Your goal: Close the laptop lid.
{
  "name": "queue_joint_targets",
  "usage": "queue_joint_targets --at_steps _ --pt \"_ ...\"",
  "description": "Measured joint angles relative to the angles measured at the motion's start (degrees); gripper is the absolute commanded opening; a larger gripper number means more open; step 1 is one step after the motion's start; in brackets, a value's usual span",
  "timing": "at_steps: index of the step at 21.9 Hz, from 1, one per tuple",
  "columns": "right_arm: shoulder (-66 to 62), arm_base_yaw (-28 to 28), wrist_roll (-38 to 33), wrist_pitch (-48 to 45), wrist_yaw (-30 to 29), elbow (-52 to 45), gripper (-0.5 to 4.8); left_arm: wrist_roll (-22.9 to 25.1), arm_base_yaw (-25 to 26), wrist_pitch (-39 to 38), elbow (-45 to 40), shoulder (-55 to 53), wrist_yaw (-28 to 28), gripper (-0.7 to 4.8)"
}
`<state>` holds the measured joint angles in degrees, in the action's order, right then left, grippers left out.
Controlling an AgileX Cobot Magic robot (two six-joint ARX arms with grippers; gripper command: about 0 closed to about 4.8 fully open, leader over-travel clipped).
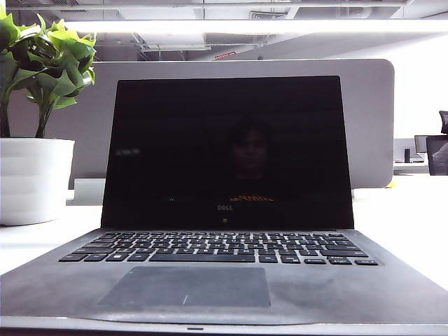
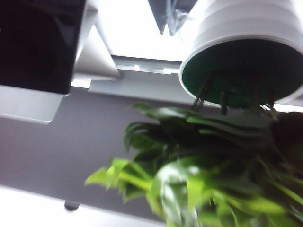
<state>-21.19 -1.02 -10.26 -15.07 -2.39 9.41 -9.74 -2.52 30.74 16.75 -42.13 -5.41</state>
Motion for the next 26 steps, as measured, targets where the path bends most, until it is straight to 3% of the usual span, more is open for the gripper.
queue_joint_targets --at_steps 3,7,14,18,26 --pt "-15.47 0.02 0.04 -7.48 -5.92 5.38 -0.01 -0.17 0.00 8.74 7.17 -18.36 -7.45 -0.05" --pt "-32.68 0.07 1.27 -14.95 -7.98 13.05 -0.01 -2.23 -0.02 10.78 15.32 -33.40 -12.31 -0.05" --pt "-52.48 0.11 1.57 -18.49 -12.66 25.64 -0.01 -2.73 -0.28 14.82 19.58 -40.81 -15.02 -0.05" --pt "-57.11 0.11 1.60 -20.06 -14.47 27.76 -0.01 -2.56 -0.28 16.28 21.86 -43.01 -15.06 -0.05" --pt "-61.81 2.38 1.66 -21.70 -22.27 30.69 -0.01 -2.62 -0.79 15.96 26.58 -50.21 -20.76 -0.05"
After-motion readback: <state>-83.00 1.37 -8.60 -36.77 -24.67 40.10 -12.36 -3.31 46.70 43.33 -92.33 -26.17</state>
